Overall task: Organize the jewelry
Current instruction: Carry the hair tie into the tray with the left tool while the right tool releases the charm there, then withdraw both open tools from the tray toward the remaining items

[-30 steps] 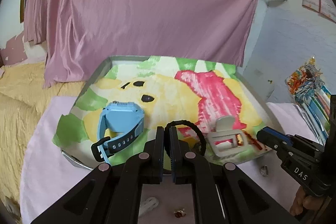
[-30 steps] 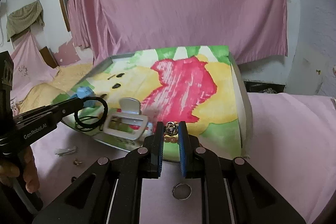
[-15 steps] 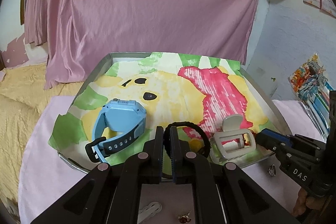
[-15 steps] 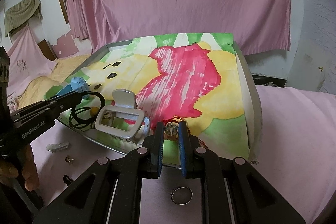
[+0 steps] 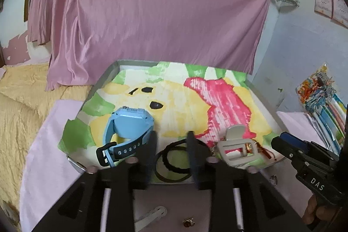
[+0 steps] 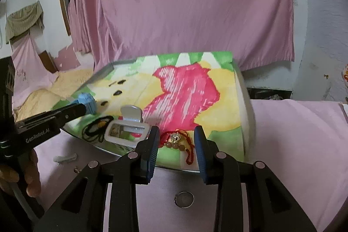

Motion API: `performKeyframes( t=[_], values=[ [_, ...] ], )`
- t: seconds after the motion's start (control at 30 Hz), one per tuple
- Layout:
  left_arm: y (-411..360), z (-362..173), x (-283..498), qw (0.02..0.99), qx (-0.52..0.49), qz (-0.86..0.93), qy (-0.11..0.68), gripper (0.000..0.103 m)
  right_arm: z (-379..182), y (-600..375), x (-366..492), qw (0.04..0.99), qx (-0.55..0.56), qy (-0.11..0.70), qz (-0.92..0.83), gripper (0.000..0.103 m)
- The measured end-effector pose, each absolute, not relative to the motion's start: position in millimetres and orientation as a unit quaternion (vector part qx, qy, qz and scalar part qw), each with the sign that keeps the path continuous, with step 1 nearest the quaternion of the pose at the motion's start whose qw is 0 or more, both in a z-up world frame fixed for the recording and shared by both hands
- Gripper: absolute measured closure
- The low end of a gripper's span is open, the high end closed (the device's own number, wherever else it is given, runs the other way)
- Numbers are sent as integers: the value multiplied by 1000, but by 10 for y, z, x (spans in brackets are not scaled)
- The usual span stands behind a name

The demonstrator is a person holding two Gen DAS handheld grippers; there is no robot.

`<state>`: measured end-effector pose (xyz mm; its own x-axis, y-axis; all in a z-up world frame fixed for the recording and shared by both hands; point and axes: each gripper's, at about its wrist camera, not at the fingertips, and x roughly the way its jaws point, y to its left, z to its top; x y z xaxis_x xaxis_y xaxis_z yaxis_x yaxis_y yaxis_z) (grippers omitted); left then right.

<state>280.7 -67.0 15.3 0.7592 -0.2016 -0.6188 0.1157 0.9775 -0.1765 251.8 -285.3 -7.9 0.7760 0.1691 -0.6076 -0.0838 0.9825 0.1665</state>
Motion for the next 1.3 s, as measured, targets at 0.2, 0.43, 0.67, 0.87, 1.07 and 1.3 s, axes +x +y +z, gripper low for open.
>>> performKeyframes(
  t=[0.2,0.43,0.67,0.87,1.07,1.3],
  values=[
    [-631,284,2606,945,-67,-86,308,49,63,-2952,2279,952,89,285,64,58],
    [-470,492,2183,964,-82,-76,240,15,240,-3004,1891,967,112,215,83,31],
    [-331,595,1717,975,-80,-82,189,1,315,-2902,1463,976,110,164,94,10],
    [-275,578,1369,980,-52,-84,172,0,295,-2751,1123,981,91,142,93,5],
    [-143,449,1135,981,-45,-73,176,0,211,-2652,864,984,86,131,87,4],
    [12,286,1038,977,-44,-59,198,0,114,-2525,769,983,66,149,84,4]
  ],
)
